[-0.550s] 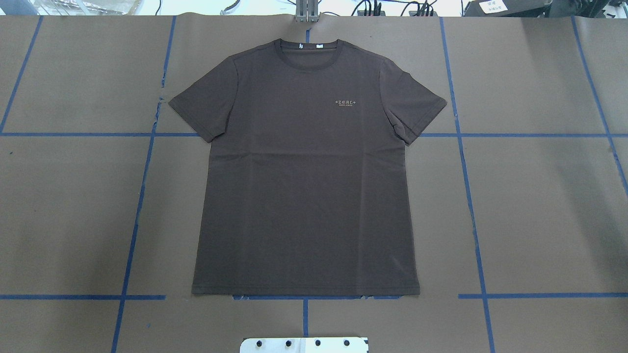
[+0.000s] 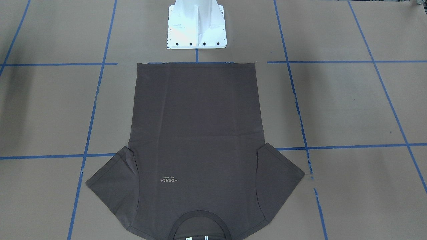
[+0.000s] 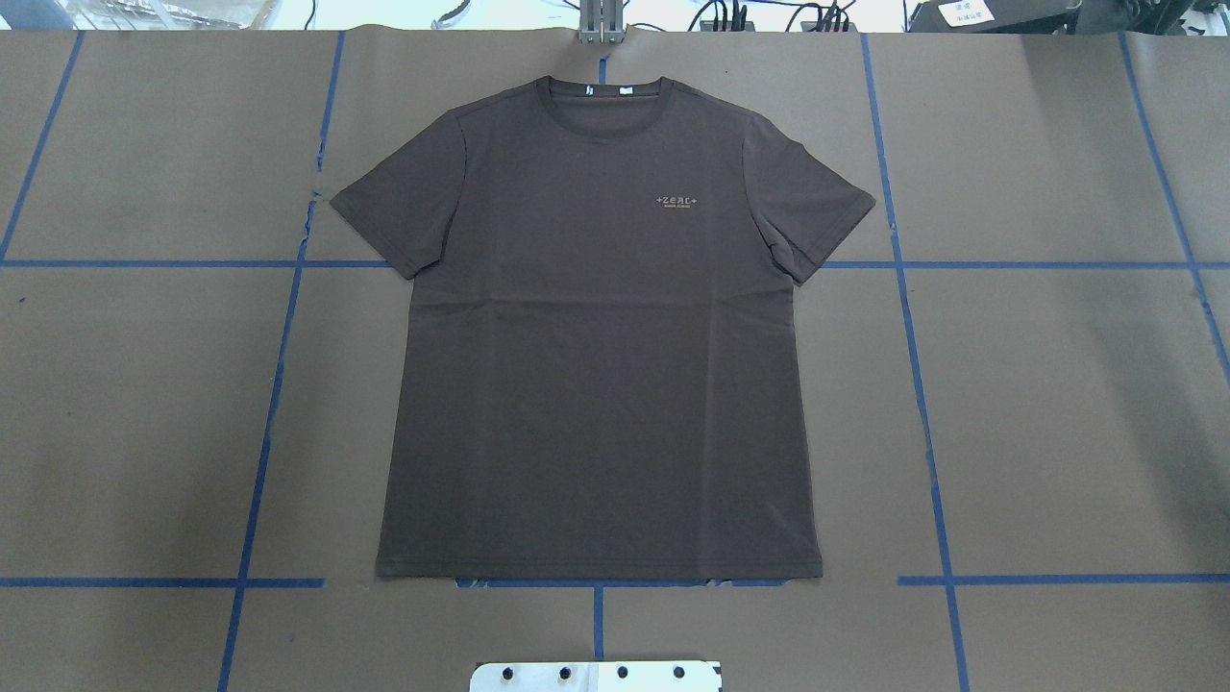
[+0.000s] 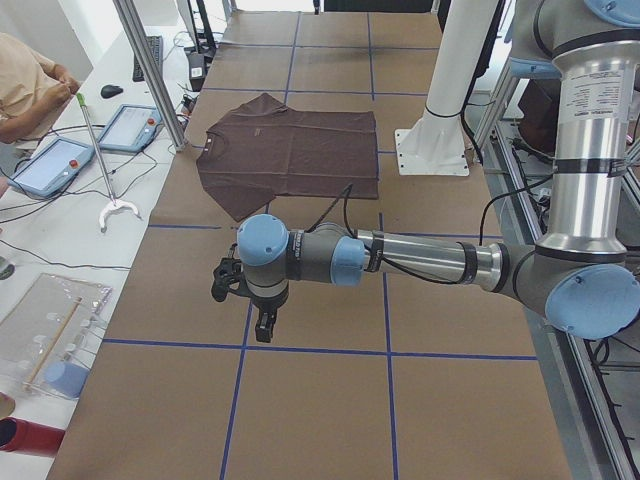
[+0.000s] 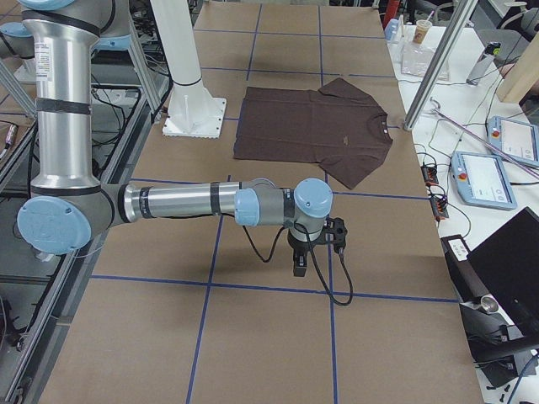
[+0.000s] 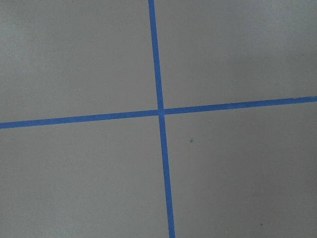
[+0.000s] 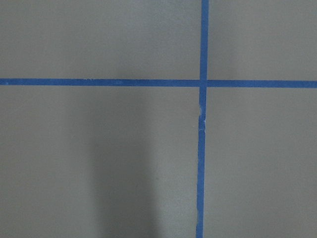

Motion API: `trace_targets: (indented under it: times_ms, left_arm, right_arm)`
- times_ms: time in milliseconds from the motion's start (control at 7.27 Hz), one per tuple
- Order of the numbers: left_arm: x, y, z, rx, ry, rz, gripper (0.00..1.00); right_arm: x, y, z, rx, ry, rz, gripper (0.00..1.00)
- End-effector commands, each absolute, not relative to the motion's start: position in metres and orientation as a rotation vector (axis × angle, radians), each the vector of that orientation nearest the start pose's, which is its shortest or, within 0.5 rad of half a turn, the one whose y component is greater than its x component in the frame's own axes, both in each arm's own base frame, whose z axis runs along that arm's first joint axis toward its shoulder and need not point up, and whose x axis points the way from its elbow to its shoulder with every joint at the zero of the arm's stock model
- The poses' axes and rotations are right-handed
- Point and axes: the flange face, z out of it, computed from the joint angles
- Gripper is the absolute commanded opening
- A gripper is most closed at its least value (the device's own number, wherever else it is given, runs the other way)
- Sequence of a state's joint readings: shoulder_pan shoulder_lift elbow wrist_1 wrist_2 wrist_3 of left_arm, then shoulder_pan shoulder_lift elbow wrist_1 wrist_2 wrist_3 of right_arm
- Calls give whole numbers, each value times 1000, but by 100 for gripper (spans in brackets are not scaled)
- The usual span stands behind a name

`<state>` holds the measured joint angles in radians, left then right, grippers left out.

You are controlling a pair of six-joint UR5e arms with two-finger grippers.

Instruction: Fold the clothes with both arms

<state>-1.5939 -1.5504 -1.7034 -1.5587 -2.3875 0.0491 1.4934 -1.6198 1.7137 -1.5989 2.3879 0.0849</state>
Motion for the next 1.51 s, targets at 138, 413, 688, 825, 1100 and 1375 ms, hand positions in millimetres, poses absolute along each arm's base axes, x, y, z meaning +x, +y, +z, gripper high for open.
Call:
trace_targets:
  times_ms: [138,413,688,825,1100,1375]
  left_arm:
    - [-69,-486,619,93,809,58,100]
    - [-68,-503,626,75,808,50,100]
    - [-68,-503,620,89,804,61,100]
    - [-67,-507,613,112,811,72,100]
    - [-66,-511,605,192,810,117,100]
    - [-67,-509,605,209,810,123,100]
  right_arm:
    - [-42,-493,581,59,-898,-75,100]
    - [-104,-543,536,65,-938,-34,100]
    - [-188,-617,474,18,-950,21,100]
    - [-233,-635,451,20,-905,63,100]
    - [-302,-660,449,66,-891,228,100]
    - [-346,-664,457,91,-900,301,97]
